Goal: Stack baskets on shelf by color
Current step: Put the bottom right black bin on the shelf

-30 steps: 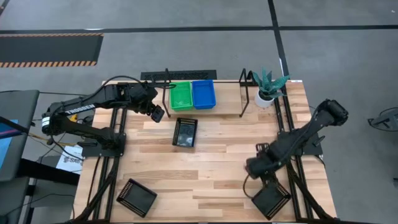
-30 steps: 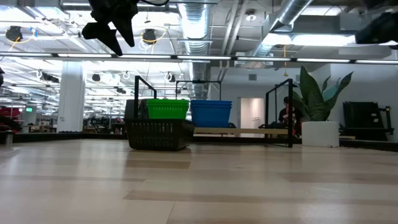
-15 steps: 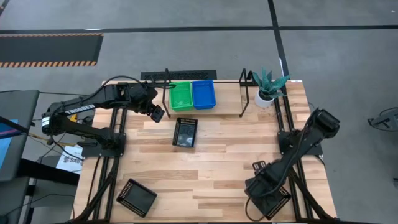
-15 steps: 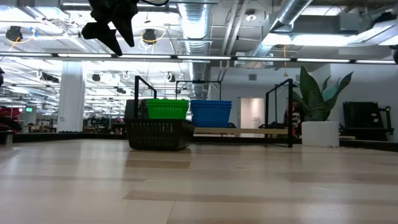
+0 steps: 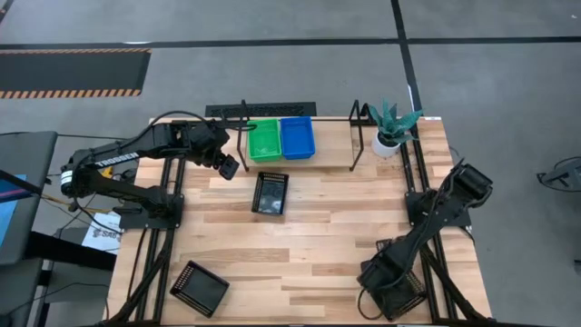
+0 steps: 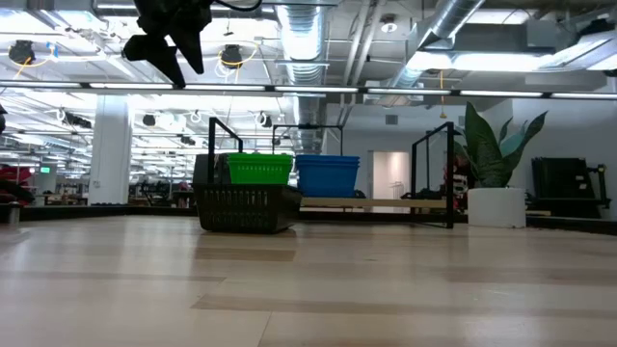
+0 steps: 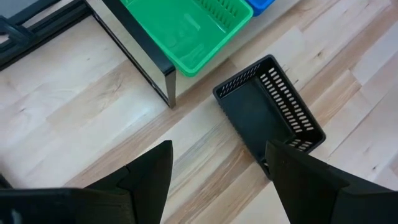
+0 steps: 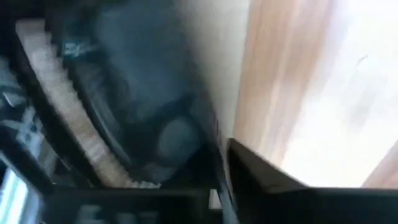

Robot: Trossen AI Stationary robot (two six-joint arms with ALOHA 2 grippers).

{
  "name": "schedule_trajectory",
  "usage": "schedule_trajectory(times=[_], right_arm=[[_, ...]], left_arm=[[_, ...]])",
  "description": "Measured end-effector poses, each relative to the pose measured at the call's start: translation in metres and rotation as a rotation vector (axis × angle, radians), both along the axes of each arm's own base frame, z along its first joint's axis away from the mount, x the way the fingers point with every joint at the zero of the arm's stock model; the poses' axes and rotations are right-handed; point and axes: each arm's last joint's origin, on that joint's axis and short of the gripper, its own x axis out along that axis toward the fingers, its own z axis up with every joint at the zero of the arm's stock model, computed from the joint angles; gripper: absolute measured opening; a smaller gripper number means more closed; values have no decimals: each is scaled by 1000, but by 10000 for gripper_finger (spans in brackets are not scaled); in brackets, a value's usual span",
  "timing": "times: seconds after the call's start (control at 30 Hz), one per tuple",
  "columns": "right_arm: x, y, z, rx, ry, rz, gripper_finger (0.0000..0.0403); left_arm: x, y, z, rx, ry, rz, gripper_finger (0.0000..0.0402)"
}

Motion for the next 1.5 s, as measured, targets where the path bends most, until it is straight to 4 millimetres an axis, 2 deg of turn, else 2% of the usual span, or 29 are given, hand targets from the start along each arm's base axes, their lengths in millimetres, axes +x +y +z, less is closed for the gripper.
schedule_trajectory(times=[0.07, 0.1, 0.23, 0.37, 0.47, 0.67, 0.83, 1.0, 1.17, 1.27, 1.37, 1.5], right_arm=[[4, -4, 5, 16, -24, -26, 29], [7, -7, 7, 19, -36, -41, 16], [22, -29, 17, 0, -75, -200, 12], [41, -64, 31, -36, -155, -441, 10], [55, -98, 42, -39, -187, -652, 8], [79, -175, 86, -13, -343, -990, 10], [87, -246, 131, -74, -567, -1132, 5], [85, -316, 162, -157, -701, -1240, 11], [75, -370, 166, -239, -705, -1348, 7], [70, -391, 162, -271, -678, -1392, 8], [70, -402, 151, -285, -625, -1409, 13], [73, -406, 138, -323, -543, -1385, 10]], left_arm=[[0, 0, 0, 2, 2, -3, 244], [0, 0, 0, 2, 2, -3, 244], [0, 0, 0, 3, 0, -4, 244], [0, 0, 0, 9, 1, -1, 244], [0, 0, 0, 14, 3, -9, 244], [0, 0, 0, 16, 2, -9, 244], [1, 1, 1, 17, -10, -5, 244], [1, 1, 1, 22, -9, -1, 244], [1, 1, 1, 22, -8, 0, 244], [1, 1, 1, 23, -9, 0, 244], [1, 1, 1, 22, -9, 0, 244], [1, 1, 1, 22, -9, 1, 244]])
